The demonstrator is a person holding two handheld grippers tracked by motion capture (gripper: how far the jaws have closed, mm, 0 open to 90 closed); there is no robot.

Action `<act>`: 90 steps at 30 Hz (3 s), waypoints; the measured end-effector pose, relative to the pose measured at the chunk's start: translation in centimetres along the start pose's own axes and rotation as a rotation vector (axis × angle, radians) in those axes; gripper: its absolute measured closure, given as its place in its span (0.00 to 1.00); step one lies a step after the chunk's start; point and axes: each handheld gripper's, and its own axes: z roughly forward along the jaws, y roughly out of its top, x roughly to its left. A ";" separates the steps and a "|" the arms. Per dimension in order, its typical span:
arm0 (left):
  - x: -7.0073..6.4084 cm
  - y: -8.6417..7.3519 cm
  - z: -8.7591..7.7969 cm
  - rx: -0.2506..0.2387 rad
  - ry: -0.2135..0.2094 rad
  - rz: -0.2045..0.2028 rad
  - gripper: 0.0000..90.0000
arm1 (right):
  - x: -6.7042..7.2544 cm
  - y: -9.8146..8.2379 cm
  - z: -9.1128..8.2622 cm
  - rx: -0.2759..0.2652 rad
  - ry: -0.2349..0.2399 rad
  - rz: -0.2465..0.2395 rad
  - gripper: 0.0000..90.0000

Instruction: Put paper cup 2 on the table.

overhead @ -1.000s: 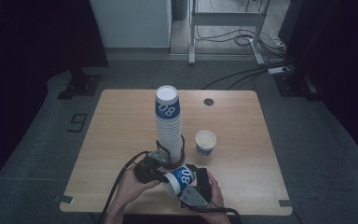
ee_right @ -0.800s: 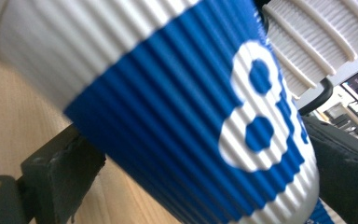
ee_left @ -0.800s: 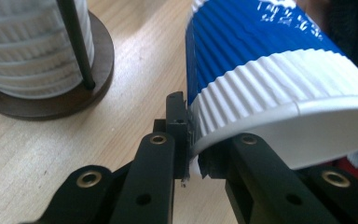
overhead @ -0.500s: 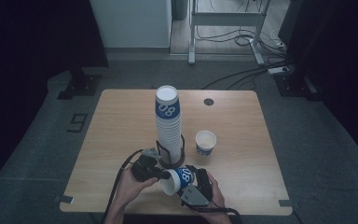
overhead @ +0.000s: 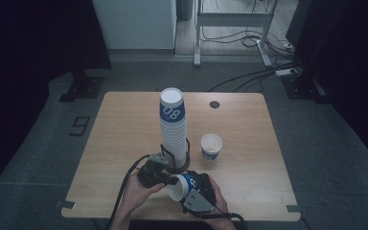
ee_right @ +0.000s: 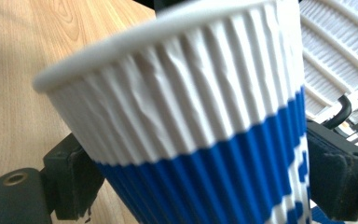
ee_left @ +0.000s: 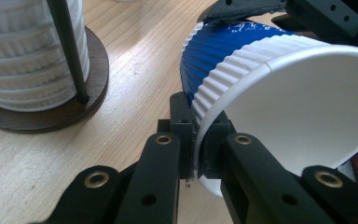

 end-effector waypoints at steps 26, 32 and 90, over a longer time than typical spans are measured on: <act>0.0 -0.3 0.7 -0.039 0.004 0.011 0.94 | 0.3 1.1 -0.1 -0.034 0.042 0.023 0.18; 0.0 -1.2 0.6 -0.138 0.045 0.000 0.83 | -0.5 0.5 -0.2 -0.025 0.055 0.125 0.19; 2.0 -8.5 1.3 -0.553 0.440 0.035 0.16 | -12.6 -11.2 -2.7 0.097 -0.365 0.760 0.18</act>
